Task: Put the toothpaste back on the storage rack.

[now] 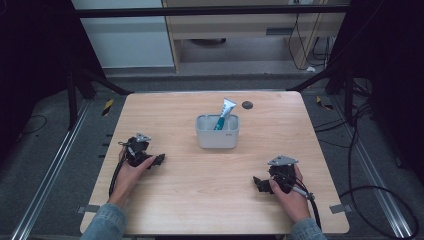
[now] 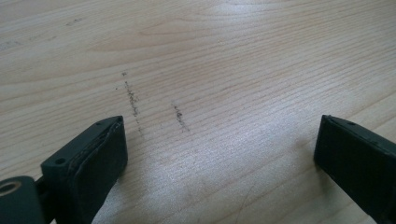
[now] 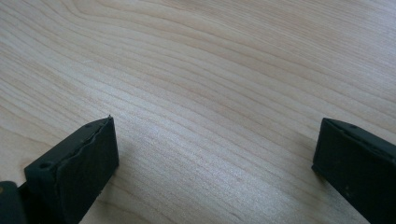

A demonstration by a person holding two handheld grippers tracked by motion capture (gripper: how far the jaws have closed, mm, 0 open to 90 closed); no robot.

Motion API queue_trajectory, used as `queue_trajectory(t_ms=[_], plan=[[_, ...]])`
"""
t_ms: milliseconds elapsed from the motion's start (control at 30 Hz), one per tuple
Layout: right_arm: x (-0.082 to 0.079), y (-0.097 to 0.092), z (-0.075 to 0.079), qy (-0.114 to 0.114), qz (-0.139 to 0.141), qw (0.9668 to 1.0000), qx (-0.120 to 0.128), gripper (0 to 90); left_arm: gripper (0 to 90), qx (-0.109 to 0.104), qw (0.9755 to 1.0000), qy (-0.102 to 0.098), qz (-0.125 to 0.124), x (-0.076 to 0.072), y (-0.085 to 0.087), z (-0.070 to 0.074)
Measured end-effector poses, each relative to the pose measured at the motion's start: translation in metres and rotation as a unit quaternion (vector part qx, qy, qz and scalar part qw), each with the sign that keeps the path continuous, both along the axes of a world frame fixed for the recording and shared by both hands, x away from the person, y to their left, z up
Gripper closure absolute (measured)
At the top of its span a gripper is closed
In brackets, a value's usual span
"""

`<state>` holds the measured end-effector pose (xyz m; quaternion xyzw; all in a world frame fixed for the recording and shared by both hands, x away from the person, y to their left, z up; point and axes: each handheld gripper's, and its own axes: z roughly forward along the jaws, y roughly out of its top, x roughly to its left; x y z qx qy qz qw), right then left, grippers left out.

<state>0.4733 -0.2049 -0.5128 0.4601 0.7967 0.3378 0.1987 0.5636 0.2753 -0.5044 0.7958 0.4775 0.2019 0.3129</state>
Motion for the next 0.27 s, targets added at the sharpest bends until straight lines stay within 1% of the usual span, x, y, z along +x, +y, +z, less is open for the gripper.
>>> queue_trajectory(t_ms=[67, 167, 200, 267], plan=[[0.0, 0.0, 0.0, 0.0, 0.0, 1.0, 0.0, 0.4, 0.0, -0.007, 0.9999, -0.012, -0.001, -0.0011, 0.0034, -0.0028], [-0.0001, 0.0003, 0.0, 0.001, -0.001, 1.0, 0.001, 0.4, 0.0, -0.008, 0.9999, -0.013, 0.009, -0.0018, 0.0068, -0.0029], [-0.0001, 0.0001, 0.0, 0.0, 0.0, 1.0, 0.0, 0.4, 0.0, -0.011, 0.9998, -0.013, 0.014, -0.0022, 0.0067, -0.0032], [-0.0001, 0.0002, 0.0001, 0.001, -0.001, 1.0, 0.001, 0.4, 0.0, -0.011, 0.9997, -0.013, 0.015, -0.0023, 0.0066, -0.0032]])
